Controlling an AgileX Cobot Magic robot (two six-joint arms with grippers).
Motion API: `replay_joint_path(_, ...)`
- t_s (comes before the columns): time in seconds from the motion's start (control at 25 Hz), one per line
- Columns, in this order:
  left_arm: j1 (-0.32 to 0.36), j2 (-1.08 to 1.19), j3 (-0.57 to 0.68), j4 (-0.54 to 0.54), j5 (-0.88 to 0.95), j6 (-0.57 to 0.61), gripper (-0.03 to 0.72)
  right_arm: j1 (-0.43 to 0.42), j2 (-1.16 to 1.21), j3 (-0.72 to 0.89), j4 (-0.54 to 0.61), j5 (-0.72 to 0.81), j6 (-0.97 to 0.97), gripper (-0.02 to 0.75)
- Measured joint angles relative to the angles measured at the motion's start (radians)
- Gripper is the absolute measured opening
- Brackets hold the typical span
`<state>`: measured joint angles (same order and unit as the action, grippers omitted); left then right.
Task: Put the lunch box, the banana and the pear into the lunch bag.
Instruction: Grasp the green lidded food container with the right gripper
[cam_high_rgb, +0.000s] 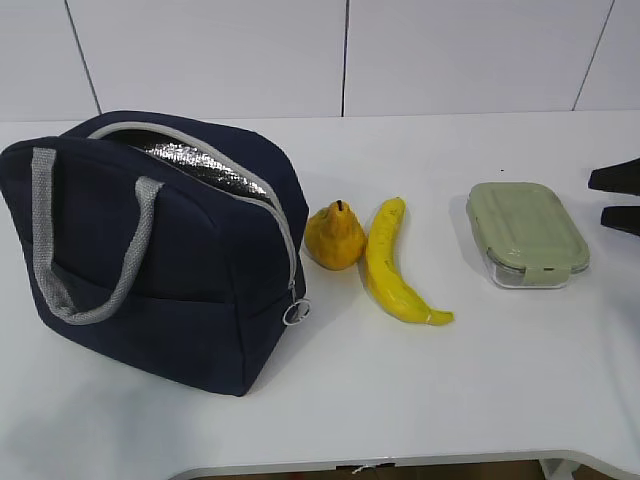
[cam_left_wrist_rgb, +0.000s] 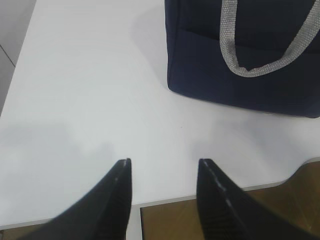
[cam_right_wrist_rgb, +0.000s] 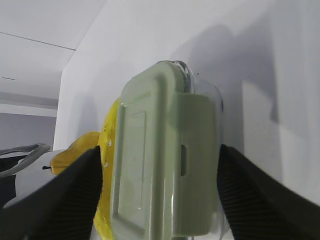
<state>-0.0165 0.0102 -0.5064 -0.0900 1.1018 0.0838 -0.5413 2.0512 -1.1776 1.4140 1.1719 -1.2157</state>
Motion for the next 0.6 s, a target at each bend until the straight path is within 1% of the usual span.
replay_joint_path(0.44,0.0,0.0,0.0,0.0,0.0,0.0,0.305,0.004,0.062,0.0,0.037,-0.006,-0.04,0.587)
replay_joint_path(0.6,0.0,0.0,0.0,0.0,0.0,0.0,0.305,0.027,0.07,0.0,0.044,-0.006,-0.067,0.591)
